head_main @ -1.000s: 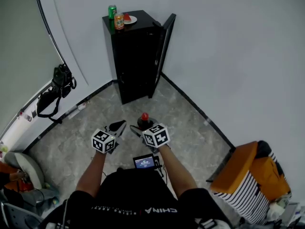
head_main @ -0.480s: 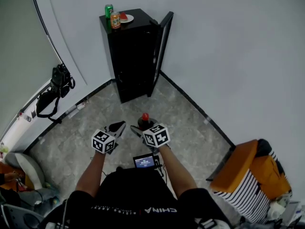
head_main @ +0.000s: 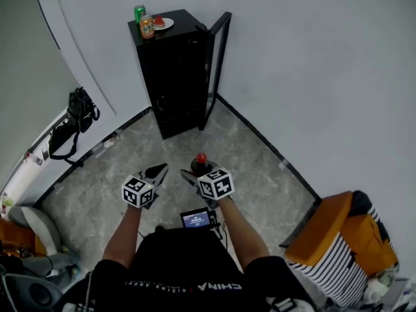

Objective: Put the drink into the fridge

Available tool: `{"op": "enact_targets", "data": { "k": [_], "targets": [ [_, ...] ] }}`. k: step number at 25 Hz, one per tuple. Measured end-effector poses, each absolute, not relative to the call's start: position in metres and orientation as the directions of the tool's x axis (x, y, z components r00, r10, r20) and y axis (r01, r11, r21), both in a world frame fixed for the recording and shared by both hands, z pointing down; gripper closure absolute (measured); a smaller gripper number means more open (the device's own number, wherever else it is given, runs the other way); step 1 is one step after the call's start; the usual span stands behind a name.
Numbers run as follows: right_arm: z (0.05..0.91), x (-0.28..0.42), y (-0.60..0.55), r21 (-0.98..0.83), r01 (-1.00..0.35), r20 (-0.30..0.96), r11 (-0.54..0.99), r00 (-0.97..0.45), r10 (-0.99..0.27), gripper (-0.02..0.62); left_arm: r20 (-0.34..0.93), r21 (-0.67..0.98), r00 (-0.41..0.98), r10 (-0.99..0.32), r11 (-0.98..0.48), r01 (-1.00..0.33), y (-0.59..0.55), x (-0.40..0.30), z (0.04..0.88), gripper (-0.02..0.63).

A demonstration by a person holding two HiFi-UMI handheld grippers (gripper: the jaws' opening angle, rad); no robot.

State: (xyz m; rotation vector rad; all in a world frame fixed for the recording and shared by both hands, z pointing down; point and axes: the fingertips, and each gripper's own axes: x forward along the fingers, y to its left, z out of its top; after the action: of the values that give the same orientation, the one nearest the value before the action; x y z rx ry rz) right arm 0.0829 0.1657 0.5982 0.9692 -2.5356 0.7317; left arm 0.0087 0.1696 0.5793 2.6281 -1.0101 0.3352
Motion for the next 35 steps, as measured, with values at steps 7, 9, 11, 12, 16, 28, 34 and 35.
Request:
{"op": "enact_targets", "data": {
  "k": [7, 9, 11, 12, 16, 28, 34, 35],
  "targets": [
    [0.615, 0.115, 0.161, -0.374, -0.684, 0.481, 0.626, -0.720, -0.499, 0.276, 0.347, 0.196, 0.653, -0.673, -0.629, -0.753, 0.167, 0.004, 0.589, 0.595],
    [0.620, 0.116, 0.161, -0.392, -0.685, 0.480, 0.614, -0.722, -0.499, 0.276, 0.364, 0.189, 0.633, -0.683, -0.612, -0.768, 0.167, 0.000, 0.596, 0.595],
    [0.622, 0.116, 0.156, -0.403, -0.687, 0.478, 0.605, -0.722, -0.501, 0.276, 0.366, 0.194, 0.628, -0.687, -0.604, -0.773, 0.162, -0.003, 0.599, 0.595],
    [0.623, 0.116, 0.152, -0.405, -0.688, 0.478, 0.602, -0.720, -0.502, 0.276, 0.365, 0.198, 0.630, -0.686, -0.604, -0.772, 0.158, -0.003, 0.600, 0.595],
    [0.629, 0.112, 0.130, -0.415, -0.701, 0.483, 0.579, -0.710, -0.513, 0.276, 0.357, 0.224, 0.650, -0.671, -0.614, -0.757, 0.130, -0.003, 0.607, 0.595],
    [0.614, 0.094, 0.019, -0.401, -0.780, 0.492, 0.480, -0.625, -0.606, 0.276, 0.331, 0.249, 0.739, -0.586, -0.702, -0.668, 0.009, -0.024, 0.600, 0.595],
    [0.609, 0.079, -0.019, -0.381, -0.813, 0.500, 0.441, -0.582, -0.641, 0.276, 0.332, 0.266, 0.763, -0.556, -0.721, -0.640, -0.027, -0.051, 0.605, 0.595],
    [0.608, 0.076, -0.023, -0.376, -0.818, 0.503, 0.436, -0.575, -0.645, 0.276, 0.330, 0.269, 0.764, -0.554, -0.721, -0.639, -0.032, -0.056, 0.606, 0.595]
  ]
}}
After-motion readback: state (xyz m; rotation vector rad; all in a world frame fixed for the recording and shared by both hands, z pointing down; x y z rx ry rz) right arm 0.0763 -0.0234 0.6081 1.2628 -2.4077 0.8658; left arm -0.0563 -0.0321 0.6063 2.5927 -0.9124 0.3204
